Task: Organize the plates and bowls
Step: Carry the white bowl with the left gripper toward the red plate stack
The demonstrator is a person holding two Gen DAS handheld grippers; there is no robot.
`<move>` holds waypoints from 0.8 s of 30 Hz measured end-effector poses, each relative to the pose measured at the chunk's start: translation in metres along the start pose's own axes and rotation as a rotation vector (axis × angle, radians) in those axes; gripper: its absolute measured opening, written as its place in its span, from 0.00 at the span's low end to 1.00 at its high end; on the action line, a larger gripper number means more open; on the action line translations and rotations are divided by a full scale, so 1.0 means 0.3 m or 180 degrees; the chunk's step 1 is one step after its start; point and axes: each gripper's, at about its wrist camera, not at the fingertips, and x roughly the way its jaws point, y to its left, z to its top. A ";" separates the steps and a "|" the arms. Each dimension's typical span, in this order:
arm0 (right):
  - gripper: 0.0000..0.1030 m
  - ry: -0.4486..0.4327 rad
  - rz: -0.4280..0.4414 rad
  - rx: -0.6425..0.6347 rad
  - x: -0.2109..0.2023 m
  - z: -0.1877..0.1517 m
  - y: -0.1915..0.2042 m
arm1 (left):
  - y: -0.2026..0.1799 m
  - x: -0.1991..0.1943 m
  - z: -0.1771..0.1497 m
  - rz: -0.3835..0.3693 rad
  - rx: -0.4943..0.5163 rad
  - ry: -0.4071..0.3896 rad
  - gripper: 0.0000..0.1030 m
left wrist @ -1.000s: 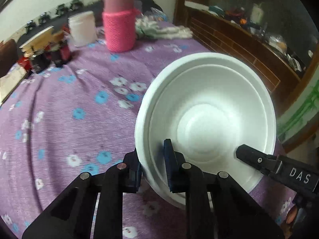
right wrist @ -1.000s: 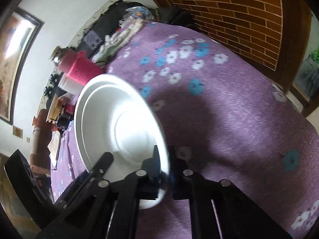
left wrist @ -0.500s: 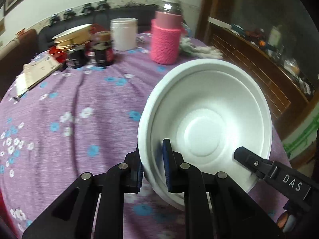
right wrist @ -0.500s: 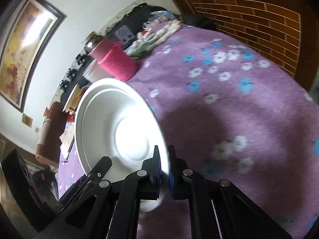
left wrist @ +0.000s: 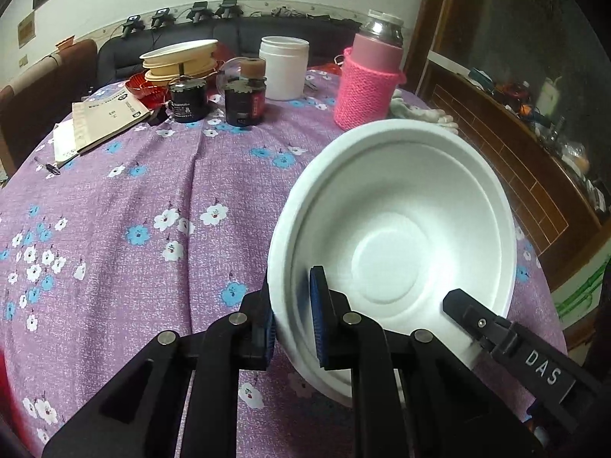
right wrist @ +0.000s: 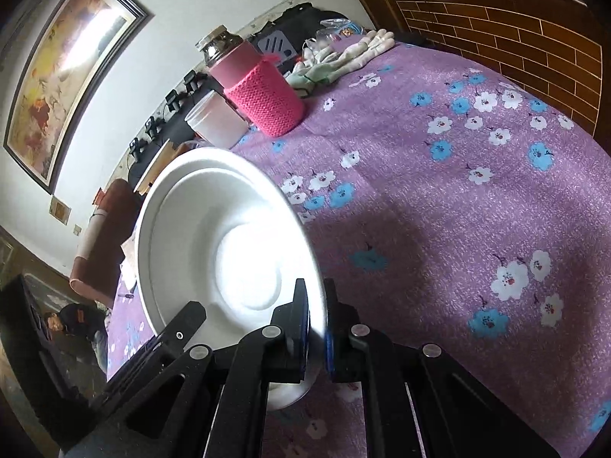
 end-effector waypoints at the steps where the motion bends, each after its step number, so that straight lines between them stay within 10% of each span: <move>1: 0.07 -0.0006 -0.0007 -0.0028 -0.002 -0.001 0.006 | 0.001 -0.002 0.000 -0.0004 -0.0003 0.0006 0.12; 24: 0.07 0.0121 0.0078 -0.0248 -0.165 -0.145 0.079 | 0.081 -0.214 -0.136 0.0103 -0.0009 0.0025 0.13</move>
